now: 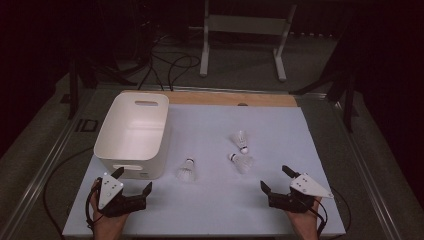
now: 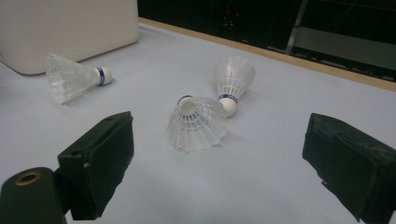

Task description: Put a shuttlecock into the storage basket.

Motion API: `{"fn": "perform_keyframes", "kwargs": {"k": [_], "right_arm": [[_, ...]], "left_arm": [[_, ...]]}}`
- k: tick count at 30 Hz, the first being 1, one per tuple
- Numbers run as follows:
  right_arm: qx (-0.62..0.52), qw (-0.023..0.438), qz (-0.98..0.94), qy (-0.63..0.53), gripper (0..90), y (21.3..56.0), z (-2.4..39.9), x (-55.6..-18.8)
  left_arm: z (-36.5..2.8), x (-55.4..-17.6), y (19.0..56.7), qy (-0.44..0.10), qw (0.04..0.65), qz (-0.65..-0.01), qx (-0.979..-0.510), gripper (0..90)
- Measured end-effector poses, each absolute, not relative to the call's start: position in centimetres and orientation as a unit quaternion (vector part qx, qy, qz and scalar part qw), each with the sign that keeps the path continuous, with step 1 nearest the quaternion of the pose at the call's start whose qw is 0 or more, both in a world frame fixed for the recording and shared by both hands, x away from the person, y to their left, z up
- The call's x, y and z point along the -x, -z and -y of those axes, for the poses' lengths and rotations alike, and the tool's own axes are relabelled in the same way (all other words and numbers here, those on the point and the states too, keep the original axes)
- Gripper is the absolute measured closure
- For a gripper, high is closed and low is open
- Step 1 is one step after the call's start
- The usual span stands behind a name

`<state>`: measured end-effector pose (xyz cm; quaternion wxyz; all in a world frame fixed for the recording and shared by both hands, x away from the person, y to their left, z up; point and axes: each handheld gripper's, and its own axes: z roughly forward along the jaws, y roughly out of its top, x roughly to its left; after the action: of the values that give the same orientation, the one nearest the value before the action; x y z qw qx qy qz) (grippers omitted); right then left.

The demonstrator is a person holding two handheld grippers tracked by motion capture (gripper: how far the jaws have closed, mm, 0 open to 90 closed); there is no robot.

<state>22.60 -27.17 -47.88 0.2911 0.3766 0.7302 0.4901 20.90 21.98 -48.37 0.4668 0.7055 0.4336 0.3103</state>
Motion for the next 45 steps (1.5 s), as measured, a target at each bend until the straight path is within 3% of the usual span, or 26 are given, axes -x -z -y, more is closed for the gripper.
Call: {"fn": "perform_keyframes", "kwargs": {"k": [45], "right_arm": [[-0.387,0.268,-0.758,-0.452,7.4,45.7,24.8,-24.9]], "left_arm": [[-21.5,-20.8,48.7,-0.316,0.459,-0.431,-0.710,0.0]]}}
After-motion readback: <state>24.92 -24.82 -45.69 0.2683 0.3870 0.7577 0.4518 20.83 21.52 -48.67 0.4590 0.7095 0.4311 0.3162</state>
